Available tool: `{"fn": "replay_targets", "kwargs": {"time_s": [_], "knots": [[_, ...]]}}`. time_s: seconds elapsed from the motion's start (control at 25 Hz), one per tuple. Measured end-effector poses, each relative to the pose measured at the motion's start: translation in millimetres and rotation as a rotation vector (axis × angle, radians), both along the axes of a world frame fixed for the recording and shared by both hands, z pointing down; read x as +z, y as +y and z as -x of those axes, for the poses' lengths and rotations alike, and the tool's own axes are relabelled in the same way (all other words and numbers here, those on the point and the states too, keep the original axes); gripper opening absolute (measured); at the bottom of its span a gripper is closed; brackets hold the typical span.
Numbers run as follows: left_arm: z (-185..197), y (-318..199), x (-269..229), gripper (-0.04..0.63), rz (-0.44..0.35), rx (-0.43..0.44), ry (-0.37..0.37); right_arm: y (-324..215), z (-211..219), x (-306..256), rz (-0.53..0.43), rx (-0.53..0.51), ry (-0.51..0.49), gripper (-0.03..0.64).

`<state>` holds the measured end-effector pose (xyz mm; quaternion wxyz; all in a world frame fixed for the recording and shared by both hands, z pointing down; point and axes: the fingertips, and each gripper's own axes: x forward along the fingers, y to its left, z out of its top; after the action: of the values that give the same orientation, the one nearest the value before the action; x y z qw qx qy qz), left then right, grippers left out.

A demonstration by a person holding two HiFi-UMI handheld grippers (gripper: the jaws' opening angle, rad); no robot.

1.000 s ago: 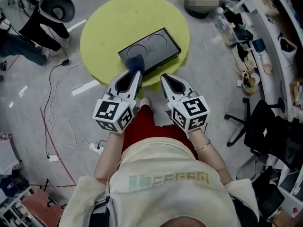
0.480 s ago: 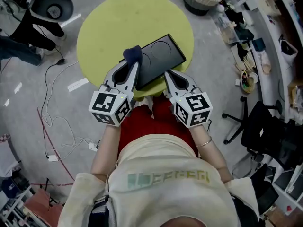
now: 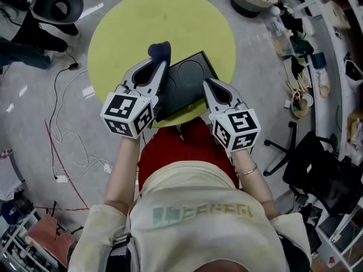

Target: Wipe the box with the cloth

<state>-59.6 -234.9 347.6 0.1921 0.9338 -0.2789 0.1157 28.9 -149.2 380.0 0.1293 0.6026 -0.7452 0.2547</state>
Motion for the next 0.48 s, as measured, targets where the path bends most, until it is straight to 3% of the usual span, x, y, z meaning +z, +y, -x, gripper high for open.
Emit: {"fn": "replay_targets", "kwargs": {"time_s": [0.48], "knots": [[-93, -76, 22, 0.063, 0.04, 0.027, -0.058, -46, -51, 12, 0.049, -0.068, -0.083, 0.038]]}}
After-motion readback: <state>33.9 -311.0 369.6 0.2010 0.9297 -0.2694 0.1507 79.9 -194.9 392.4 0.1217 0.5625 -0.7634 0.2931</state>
